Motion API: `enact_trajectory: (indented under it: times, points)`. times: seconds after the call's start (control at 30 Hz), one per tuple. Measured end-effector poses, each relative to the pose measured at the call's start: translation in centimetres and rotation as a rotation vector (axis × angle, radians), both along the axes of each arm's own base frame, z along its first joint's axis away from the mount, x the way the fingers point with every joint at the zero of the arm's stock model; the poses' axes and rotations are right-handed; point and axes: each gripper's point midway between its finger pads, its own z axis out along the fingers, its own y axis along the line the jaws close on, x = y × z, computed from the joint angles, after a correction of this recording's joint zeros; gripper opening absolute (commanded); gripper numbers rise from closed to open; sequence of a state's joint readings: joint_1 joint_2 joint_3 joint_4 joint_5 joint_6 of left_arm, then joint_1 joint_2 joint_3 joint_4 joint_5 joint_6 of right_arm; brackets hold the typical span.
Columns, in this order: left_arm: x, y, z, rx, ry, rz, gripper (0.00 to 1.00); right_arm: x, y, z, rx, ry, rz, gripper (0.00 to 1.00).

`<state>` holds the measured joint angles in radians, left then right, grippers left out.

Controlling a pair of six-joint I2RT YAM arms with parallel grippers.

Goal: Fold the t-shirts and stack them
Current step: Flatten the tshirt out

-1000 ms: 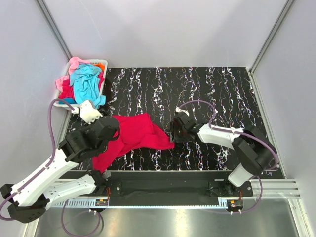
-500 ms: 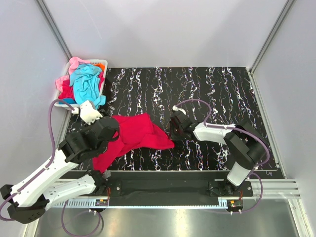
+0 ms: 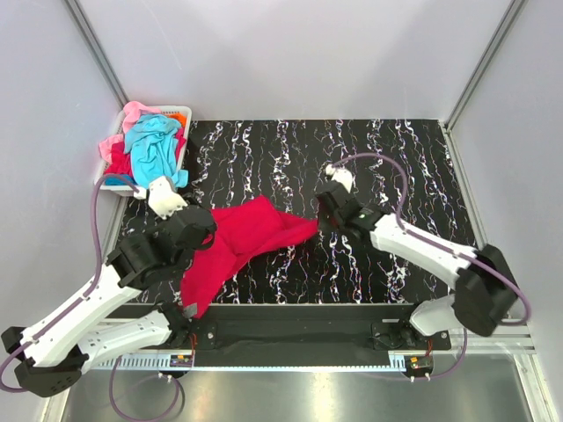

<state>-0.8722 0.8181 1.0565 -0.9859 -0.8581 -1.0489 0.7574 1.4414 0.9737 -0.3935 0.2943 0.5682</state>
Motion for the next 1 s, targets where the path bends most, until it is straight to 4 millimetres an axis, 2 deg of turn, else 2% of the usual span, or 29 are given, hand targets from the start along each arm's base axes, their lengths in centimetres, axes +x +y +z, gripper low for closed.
enact_trajectory:
  times: [0.1,0.2,0.4,0.53,0.7,0.8,0.87,1.0]
  points:
    - [0.2,-1.0,-0.4,0.006,0.022,-0.037,0.47,1.4,-1.1,5.1,0.001,-0.129,-0.049,0.00]
    - [0.4,-2.2,-1.1,0.006,0.052,-0.074,0.47,2.1,-2.5,7.8,-0.027,-0.206,-0.096,0.00]
    - [0.3,-5.3,-2.8,-0.025,0.115,-0.195,0.45,2.4,-6.3,9.0,-0.178,-0.270,-0.186,0.00]
    - [-0.2,-9.0,-4.2,-0.058,0.181,-0.373,0.38,2.2,-8.3,10.2,-0.244,-0.310,-0.232,0.00]
    - [-1.6,-14.2,-7.2,-0.069,0.293,-0.598,0.33,2.3,-9.3,12.2,-0.264,-0.353,-0.267,0.00]
    - [-3.3,-15.7,-8.9,-0.040,0.343,-0.689,0.34,2.7,-9.3,14.2,-0.273,-0.382,-0.258,0.00]
    - [-4.0,-16.1,-9.2,-0.034,0.354,-0.722,0.34,3.1,-9.1,16.6,-0.274,-0.415,-0.243,0.00]
    - [-3.9,-16.8,-8.7,-0.051,0.330,-0.743,0.34,4.2,-8.6,23.7,-0.237,-0.534,-0.229,0.00]
